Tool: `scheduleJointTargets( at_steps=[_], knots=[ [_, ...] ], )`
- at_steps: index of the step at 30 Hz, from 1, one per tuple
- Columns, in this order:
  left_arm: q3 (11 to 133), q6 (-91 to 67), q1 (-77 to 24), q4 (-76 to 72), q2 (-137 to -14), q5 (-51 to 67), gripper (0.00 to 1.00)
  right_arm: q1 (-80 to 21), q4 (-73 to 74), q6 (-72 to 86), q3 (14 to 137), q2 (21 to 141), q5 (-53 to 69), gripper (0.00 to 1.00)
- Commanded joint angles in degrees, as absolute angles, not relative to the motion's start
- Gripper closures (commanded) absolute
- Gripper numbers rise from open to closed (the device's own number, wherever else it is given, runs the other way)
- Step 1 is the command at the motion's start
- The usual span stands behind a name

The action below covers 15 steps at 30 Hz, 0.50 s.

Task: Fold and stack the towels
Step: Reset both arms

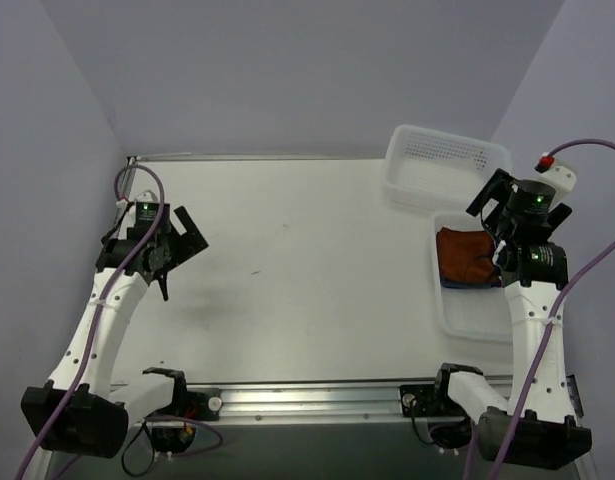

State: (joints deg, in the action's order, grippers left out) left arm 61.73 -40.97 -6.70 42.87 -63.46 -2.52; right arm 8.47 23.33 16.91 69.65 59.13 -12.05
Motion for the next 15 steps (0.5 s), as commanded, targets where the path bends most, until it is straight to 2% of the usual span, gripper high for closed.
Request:
scheduleJointTargets(
  at_steps=[1,5,15],
  knots=[
    [68.3,-38.9,-6.3,57.8,-59.2,-14.6,0.06,8.3,25.2,20.0,66.2,55.6,-19.0,0.0],
    [68.4,-38.8,-6.3,62.0,-54.4,-20.5,0.06,8.3,24.6,20.7,63.3,52.0,-21.2,0.0],
    [66.5,-41.1,-6.3,60.6,-47.3,-21.8,0.06,8.3,25.9,22.2,61.8,51.6,-25.0,0.0]
  ],
)
